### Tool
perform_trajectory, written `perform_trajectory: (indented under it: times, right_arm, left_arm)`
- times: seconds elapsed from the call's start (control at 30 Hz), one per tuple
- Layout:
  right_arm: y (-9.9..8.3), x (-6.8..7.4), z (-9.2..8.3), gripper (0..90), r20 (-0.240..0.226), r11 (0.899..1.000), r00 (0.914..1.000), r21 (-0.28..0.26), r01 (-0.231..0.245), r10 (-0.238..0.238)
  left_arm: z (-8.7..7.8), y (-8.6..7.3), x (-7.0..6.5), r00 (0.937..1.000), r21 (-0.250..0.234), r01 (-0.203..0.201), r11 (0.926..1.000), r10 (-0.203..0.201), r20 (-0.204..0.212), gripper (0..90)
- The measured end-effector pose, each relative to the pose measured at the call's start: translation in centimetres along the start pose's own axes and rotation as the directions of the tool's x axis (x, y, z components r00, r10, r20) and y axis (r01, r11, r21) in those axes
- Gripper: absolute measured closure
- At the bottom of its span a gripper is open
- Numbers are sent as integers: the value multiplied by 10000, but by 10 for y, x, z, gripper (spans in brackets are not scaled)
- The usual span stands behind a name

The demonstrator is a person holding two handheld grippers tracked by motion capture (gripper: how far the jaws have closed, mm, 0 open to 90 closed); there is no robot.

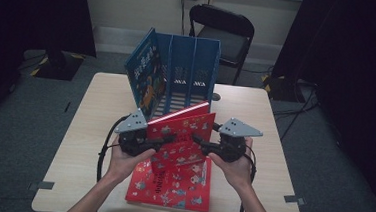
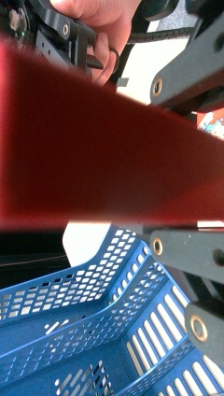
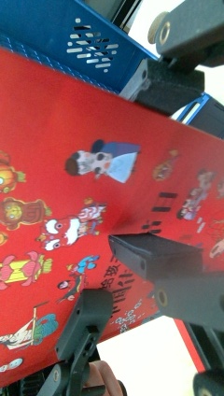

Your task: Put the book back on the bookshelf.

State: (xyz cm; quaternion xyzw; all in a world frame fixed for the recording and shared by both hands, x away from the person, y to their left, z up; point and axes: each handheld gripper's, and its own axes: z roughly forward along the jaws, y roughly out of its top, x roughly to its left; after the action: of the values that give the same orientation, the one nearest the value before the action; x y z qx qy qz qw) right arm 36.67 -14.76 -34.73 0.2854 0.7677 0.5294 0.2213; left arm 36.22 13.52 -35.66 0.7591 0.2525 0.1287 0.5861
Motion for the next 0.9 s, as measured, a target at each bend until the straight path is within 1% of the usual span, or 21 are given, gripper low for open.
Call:
perform_trajectory:
  times: [0.1, 0.17, 0.27, 0.33, 0.37, 0.4, 0.43, 0.5, 0.57, 0.63, 0.7, 0.77, 0.9]
  right_arm:
    - [-3, -4, 2, 324, 110, 9998, 9999, 183, -90, 88]
    - [-8, -7, 5, 316, 82, 9990, 9999, 440, -126, 122]
    - [-17, -7, 13, 317, -16, 9963, 9999, 857, -115, 116]
    - [-21, -7, 17, 321, -85, 9949, 9999, 999, -118, 127]
    - [-22, -7, 19, 331, -150, 9949, 9997, 989, -170, 185]
    - [-22, -7, 20, 339, -199, 9947, 9994, 995, -249, 270]
    - [-22, -7, 21, 343, -234, 9946, 9992, 994, -308, 333]
    - [-21, -5, 21, 344, -131, 9952, 9998, 971, -156, 169]
    - [-20, -4, 21, 346, -29, 9961, 9998, 861, -194, 197]
    - [-19, -3, 22, 345, 107, 9972, 9998, 713, -203, 195]
    - [-17, -3, 22, 344, 122, 9980, 9998, 610, -162, 155]
    - [-17, -4, 22, 345, 130, 9982, 9997, 565, -222, 215]
    - [-18, -6, 22, 352, 128, 9980, 9995, 550, -313, 306]
  left_arm:
    - [-1, -2, 0, 10000, -67, 23, 10000, -23, 19, 647]
    - [-2, -3, -1, 10000, -125, 59, 9999, -58, 11, 658]
    - [-4, -3, 0, 9996, -117, 155, 9998, -153, 235, 696]
    - [-6, -3, -1, 9989, -38, 300, 9995, -299, 362, 729]
    - [-7, -2, -2, 9982, -7, 360, 9994, -359, 473, 748]
    - [-7, -2, -3, 9982, 10, 364, 9993, -364, 475, 751]
    - [-8, -2, -5, 9988, -14, 310, 9995, -309, 386, 753]
    - [-8, -2, -8, 9992, 24, 248, 9997, -249, 328, 751]
    - [-8, -2, -9, 9989, 40, 317, 9995, -318, 333, 746]
    - [-9, -2, -10, 9993, 27, 271, 9996, -271, 258, 738]
    - [-10, -3, -11, 9992, 28, 321, 9995, -321, 258, 736]
    - [-11, -3, -10, 9986, -2, 429, 9991, -428, 314, 729]
    - [-15, -3, -10, 9984, 28, 328, 9995, -329, 467, 709]
